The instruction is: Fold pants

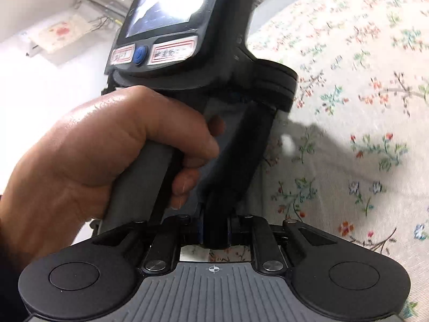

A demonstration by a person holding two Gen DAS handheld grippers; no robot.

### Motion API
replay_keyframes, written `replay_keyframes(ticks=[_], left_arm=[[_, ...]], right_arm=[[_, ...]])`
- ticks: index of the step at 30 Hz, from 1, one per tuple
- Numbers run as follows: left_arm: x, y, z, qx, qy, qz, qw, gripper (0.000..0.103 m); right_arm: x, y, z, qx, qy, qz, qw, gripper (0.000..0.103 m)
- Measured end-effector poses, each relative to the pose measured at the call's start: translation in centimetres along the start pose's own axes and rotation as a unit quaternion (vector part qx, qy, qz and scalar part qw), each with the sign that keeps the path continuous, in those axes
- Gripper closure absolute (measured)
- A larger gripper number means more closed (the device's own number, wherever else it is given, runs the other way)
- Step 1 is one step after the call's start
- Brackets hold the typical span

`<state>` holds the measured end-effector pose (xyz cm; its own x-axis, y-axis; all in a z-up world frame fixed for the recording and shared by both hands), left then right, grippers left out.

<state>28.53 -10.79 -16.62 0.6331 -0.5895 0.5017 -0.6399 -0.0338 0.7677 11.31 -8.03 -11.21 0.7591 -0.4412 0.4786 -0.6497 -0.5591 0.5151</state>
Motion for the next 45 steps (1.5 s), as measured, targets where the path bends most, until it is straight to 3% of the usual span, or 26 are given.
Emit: replay_keyframes(ticks=[4, 8, 13, 18, 24, 28, 31, 33, 35, 40, 41, 42, 45], left_arm=[[2.6, 2.7, -2.3, -0.037, 0.082, 0.016, 0.9959, 0.078], [4.7, 5.7, -1.9, -0.089, 0.122, 0.034, 0.9879, 0.078], [6.8, 7.8, 1.5, -0.160, 0.169, 0.041, 0.9717, 0.078], [7.8, 7.2, 6.7, -0.203, 0.180, 0.033, 0.9618, 0.078], [7.6, 3.1, 12.9, -0.200, 0.159, -0.003, 0.9669, 0.078], [6.9, 1.4, 13.5, -0.192, 0.157, -0.017, 0.9685, 0.078], [7.0, 0.9, 13.6, -0.191, 0.152, -0.019, 0.9695, 0.078], [7.2, 1.0, 13.6, -0.189, 0.144, -0.019, 0.9711, 0.078], [7.2, 1.0, 14.0, -0.187, 0.139, -0.019, 0.9722, 0.078], [7.0, 1.6, 13.8, -0.197, 0.145, -0.020, 0.9693, 0.078], [6.9, 1.5, 13.7, -0.200, 0.147, -0.020, 0.9684, 0.078], [6.9, 1.5, 13.6, -0.202, 0.148, -0.020, 0.9680, 0.078], [6.9, 1.5, 13.6, -0.205, 0.148, -0.019, 0.9673, 0.078]], right_arm=[[1.4, 2.2, -1.3, 0.003, 0.042, 0.014, 0.999, 0.089], [3.2, 6.1, -1.0, -0.004, 0.063, 0.033, 0.997, 0.089], [4.4, 11.2, 1.2, -0.032, 0.096, 0.044, 0.994, 0.089], [4.2, 15.1, 4.3, -0.060, 0.110, 0.040, 0.991, 0.089], [2.7, 15.7, 8.4, -0.103, 0.079, 0.009, 0.991, 0.088], [2.0, 15.0, 9.6, -0.102, 0.051, -0.002, 0.993, 0.086], [2.3, 15.5, 11.6, -0.098, 0.013, -0.007, 0.995, 0.073], [2.7, 15.7, 12.3, -0.101, 0.000, 0.006, 0.995, 0.023], [2.9, 15.7, 12.3, -0.096, -0.002, 0.027, 0.995, 0.018], [3.4, 13.5, 13.4, -0.095, -0.002, 0.030, 0.995, 0.023], [3.2, 12.9, 13.1, -0.090, 0.006, 0.024, 0.996, 0.044], [3.1, 12.2, 13.1, -0.087, 0.009, 0.015, 0.996, 0.075], [2.7, 11.6, 12.9, -0.089, 0.011, 0.011, 0.996, 0.082]])
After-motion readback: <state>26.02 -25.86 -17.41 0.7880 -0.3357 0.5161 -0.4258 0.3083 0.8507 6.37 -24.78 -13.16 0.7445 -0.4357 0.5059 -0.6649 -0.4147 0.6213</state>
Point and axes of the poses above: each gripper's, at about its wrist camera, not at the fingertips, and y roughly against the way its jaws point, z to its right, x to its top, the point moved 4 cm from there along -y, roughly the way its jaws point, and after that the axes turned 5 degrees about y, right-handed, at the moved point
